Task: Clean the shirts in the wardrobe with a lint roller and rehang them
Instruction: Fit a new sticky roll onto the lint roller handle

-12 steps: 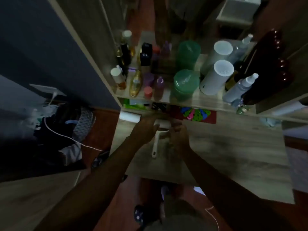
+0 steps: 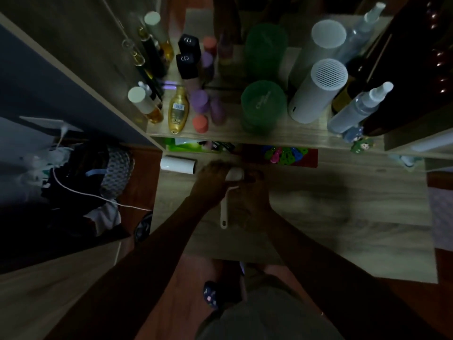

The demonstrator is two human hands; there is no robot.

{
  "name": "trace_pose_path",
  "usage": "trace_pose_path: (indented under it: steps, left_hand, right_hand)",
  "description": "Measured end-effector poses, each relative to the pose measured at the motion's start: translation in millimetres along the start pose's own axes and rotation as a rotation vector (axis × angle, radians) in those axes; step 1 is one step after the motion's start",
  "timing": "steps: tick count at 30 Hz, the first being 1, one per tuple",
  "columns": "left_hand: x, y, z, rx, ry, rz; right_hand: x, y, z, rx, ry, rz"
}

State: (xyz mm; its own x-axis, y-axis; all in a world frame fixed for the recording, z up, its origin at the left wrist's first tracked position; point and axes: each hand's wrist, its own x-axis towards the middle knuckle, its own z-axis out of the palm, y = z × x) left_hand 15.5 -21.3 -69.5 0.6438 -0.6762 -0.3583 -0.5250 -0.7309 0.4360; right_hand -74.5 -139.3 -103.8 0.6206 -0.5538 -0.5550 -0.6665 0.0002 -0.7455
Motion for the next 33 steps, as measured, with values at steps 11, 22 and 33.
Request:
trace_pose_path:
  steps: [11,22,33]
  left_hand:
    - [-54.5,19.8,-12.6,-0.271,-0.099,-0.137]
    - [-81.3,25.5,-37.7,-0.522,0.011,-0.219]
    - [-91.6,32.9,-36.3,-0.711,0.192,-0.279]
  right_hand:
    - [-20.3,-34.2,-37.7,-0.252,-0.263,-0.139]
    - [-36.2,-66.2,-35.6,-0.335,-0.39,-0.353]
    - [-57.6,-77.8,-26.2,-0.429,-0.432,-0.505]
